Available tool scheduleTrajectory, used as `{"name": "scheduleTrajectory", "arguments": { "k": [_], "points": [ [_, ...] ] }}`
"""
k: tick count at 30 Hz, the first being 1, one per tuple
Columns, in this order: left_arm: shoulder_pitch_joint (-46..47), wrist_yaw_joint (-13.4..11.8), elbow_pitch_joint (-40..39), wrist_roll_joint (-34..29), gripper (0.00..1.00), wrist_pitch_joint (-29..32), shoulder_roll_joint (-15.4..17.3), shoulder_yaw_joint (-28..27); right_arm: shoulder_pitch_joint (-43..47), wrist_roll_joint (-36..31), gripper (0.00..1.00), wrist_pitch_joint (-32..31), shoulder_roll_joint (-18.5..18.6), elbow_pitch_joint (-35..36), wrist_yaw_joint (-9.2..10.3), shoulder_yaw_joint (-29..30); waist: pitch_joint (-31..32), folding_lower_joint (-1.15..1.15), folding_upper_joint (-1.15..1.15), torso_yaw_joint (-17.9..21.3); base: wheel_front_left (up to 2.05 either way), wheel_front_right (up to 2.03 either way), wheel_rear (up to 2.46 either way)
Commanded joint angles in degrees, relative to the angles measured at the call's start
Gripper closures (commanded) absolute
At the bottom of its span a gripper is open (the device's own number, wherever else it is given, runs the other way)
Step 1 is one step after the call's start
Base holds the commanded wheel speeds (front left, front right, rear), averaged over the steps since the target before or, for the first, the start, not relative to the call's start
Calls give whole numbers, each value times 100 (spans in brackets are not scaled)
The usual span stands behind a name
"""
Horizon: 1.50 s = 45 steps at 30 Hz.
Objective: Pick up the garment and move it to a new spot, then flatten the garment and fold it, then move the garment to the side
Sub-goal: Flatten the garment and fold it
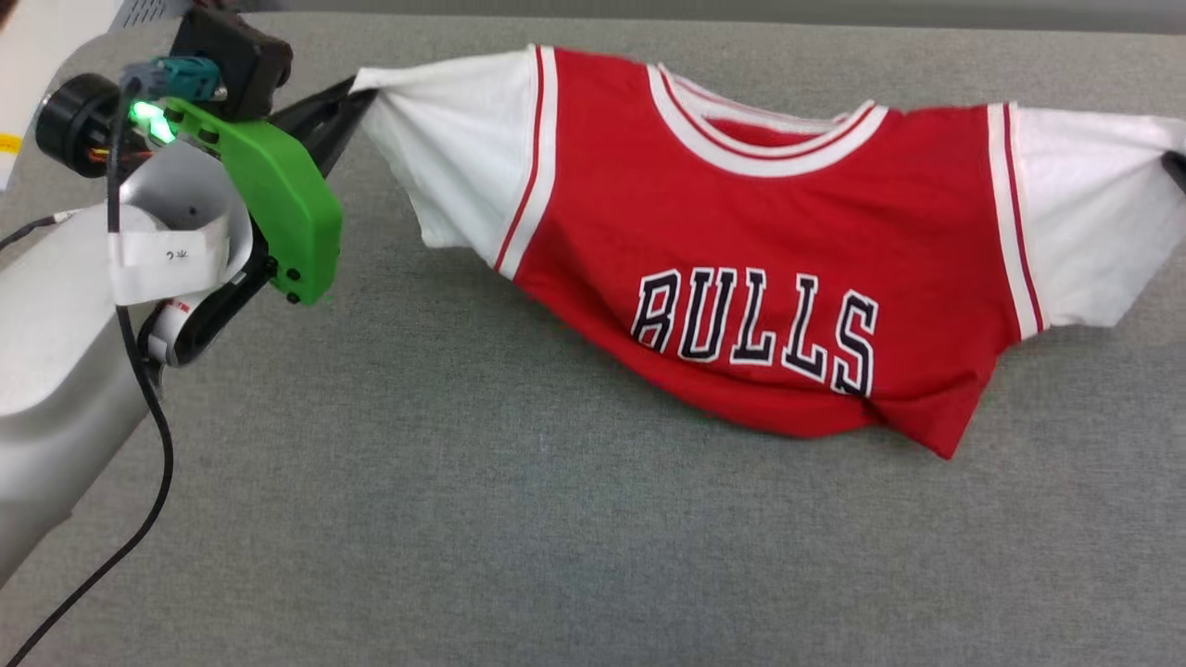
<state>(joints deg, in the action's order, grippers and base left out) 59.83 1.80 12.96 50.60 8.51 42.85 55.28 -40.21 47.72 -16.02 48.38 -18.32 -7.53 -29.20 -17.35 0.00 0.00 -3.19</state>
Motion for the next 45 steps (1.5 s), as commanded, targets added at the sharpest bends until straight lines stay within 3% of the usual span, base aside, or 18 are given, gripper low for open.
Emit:
{"name": "scheduleTrajectory", "arguments": {
  "k": [1,12,26,36,45],
  "points": [
    [165,-86,-96,-148,100,-114,67,-78,-95,46,100,134,72,94,4,55,285,0,0,66,0,0,0],
    [825,-453,-958,-537,100,-583,91,-504,-345,-60,100,809,238,909,4,714,607,0,0,100,0,0,0],
    [1990,-323,-496,-775,100,-547,-484,-641,-1098,-569,100,728,-178,1452,4,1269,474,0,0,206,0,0,0],
    [3294,-32,712,-951,100,-716,-904,-864,-2880,-1297,100,539,-711,525,4,1003,-504,0,0,356,0,0,0],
    [4674,200,1976,-1328,100,-1223,-1328,-961,-4878,-1859,100,1006,-1138,-790,4,612,-1179,0,0,412,0,0,0]
  ]
}}
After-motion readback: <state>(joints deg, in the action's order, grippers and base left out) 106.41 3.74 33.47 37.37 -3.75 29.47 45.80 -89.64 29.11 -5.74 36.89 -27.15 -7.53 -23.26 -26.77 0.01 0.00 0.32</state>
